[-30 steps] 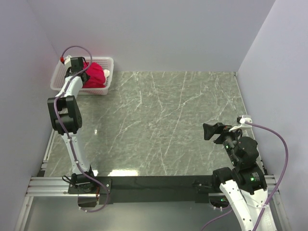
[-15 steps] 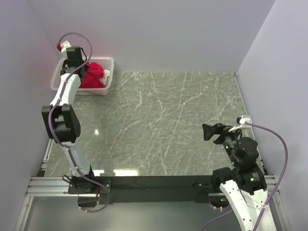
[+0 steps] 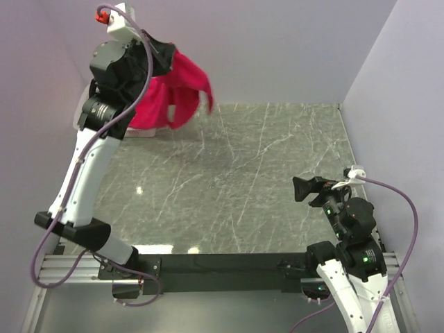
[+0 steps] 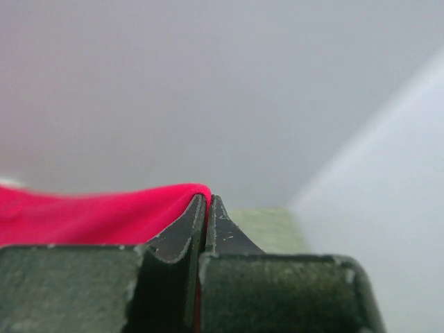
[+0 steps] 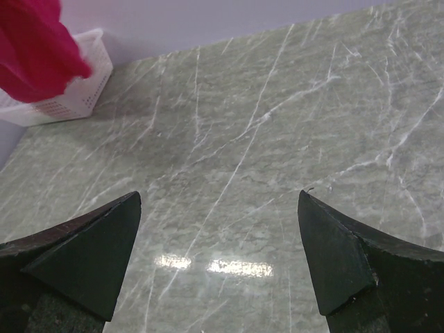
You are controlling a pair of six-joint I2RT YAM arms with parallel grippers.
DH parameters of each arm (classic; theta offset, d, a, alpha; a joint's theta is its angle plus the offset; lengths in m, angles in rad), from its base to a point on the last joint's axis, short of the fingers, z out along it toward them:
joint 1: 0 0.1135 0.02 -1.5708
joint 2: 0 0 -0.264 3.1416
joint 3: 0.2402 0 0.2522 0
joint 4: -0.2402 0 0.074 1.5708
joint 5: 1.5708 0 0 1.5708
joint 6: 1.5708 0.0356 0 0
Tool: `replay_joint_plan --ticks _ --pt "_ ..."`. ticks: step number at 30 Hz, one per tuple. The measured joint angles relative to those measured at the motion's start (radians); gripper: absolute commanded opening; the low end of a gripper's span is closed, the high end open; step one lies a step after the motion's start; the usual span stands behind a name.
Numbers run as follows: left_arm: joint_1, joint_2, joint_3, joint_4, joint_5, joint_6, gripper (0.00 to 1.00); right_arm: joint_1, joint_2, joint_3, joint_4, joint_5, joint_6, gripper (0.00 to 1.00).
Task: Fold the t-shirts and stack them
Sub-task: Move the tshirt to the center of the board
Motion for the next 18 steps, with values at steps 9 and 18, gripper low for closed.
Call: replay_joint_plan --ticks 9,18 --pt "-0.171 -0.077 0.029 0.042 0.312 -0.137 0.0 0.0 0.042 0.054 0.0 0.0 0.0 0.98" --pt "-0.198 -0.124 -0.283 0.132 0.412 -0.193 0.0 0.0 0.116 0.066 -0.002 -0.021 0.003 0.92"
